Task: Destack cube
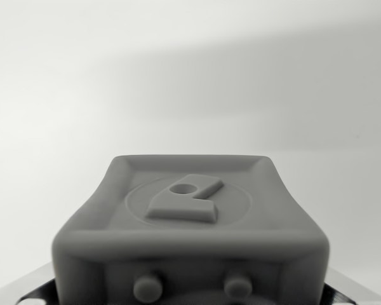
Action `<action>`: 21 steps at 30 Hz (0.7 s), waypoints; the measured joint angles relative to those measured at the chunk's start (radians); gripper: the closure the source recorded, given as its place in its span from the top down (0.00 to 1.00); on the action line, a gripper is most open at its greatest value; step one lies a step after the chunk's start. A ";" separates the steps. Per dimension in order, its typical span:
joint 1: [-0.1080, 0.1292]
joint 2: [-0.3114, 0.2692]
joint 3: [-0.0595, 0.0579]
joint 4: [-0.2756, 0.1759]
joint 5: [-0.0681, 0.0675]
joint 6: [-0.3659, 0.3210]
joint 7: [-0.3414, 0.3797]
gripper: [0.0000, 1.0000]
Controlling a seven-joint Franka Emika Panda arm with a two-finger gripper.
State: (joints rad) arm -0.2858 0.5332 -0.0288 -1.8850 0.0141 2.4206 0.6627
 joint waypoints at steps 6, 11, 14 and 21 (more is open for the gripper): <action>-0.015 0.019 0.000 0.026 0.000 -0.008 -0.012 0.00; -0.026 0.032 0.000 0.046 0.000 -0.013 -0.021 0.00; -0.033 0.042 0.000 0.058 0.000 -0.016 -0.025 0.00; -0.035 0.083 0.002 0.062 0.001 0.012 -0.026 0.00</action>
State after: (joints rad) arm -0.3206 0.6161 -0.0266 -1.8225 0.0146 2.4330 0.6365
